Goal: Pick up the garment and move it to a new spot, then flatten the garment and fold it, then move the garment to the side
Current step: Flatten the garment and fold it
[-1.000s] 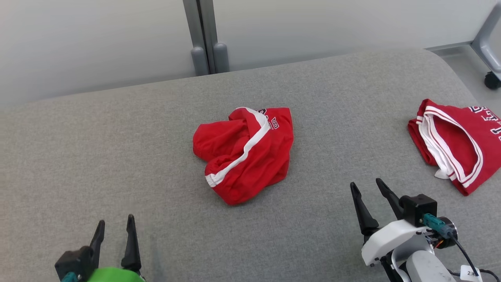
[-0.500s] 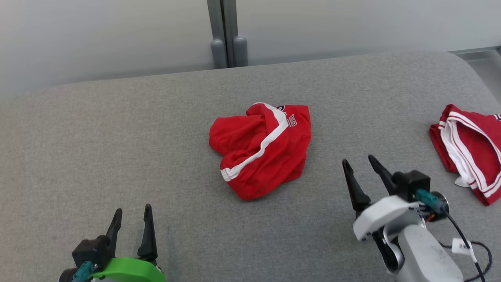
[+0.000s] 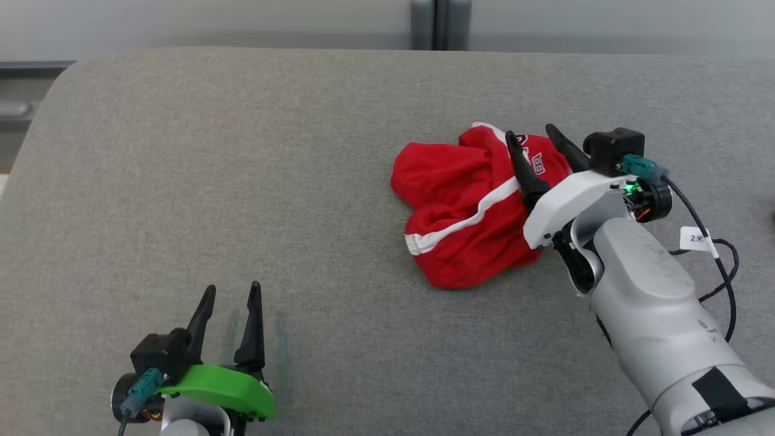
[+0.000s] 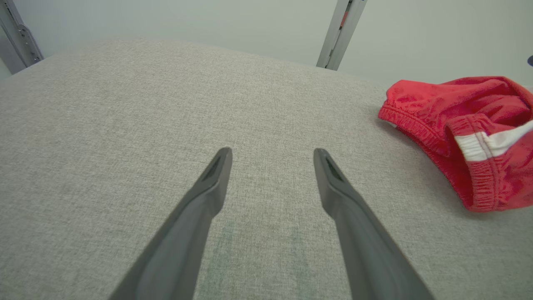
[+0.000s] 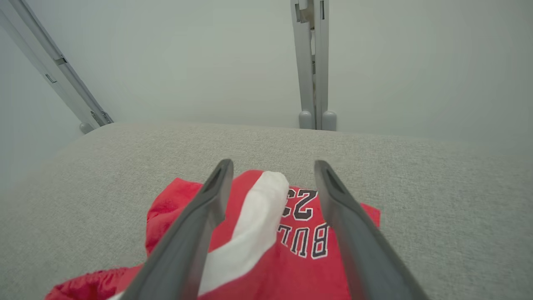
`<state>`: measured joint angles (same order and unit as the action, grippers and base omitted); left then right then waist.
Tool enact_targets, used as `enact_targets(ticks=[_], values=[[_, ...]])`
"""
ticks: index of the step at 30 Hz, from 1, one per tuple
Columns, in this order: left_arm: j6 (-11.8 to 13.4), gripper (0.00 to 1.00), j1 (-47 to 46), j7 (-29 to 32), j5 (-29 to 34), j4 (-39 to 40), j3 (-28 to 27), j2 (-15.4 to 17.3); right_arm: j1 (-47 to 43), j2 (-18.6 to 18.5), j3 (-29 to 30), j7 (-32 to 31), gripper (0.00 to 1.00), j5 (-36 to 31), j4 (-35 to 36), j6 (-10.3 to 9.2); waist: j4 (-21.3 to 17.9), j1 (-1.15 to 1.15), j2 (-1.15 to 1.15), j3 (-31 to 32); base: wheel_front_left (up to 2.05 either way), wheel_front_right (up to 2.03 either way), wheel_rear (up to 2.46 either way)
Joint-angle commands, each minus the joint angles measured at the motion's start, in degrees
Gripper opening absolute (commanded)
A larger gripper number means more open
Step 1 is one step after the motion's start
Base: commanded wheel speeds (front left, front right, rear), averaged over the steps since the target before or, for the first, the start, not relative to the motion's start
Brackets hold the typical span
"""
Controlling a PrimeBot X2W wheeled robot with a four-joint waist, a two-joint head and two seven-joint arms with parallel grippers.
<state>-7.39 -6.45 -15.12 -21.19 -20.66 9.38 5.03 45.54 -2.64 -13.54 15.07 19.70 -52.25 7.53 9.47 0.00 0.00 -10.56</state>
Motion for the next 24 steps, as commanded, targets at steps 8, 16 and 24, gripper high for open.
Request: enact_targets(ticks=[8, 16, 24], values=[[-0.2, 1.00, -2.0, 0.0, -1.2, -0.3, 0.1, 0.9, 3.5, -0.5, -1.9, 0.1, 0.38, 7.4, -10.8, -0.09, 5.5, 0.00, 0.00, -4.5, 0.00, 0.00, 0.00], [-0.2, 1.00, -1.5, 0.0, -0.7, 0.6, 0.0, 1.1, 0.7, -0.4, 3.0, 0.1, 0.00, 5.2, -0.7, -0.09, 1.9, 0.00, 0.00, -2.9, 0.00, 0.00, 0.00], [-0.2, 1.00, 1.0, 0.0, 0.7, 0.6, 0.4, 0.4, -9.1, -0.5, 11.7, 0.1, 0.00, 0.0, 17.4, -0.09, -3.9, 0.00, 0.00, 1.6, 0.00, 0.00, 0.00]])
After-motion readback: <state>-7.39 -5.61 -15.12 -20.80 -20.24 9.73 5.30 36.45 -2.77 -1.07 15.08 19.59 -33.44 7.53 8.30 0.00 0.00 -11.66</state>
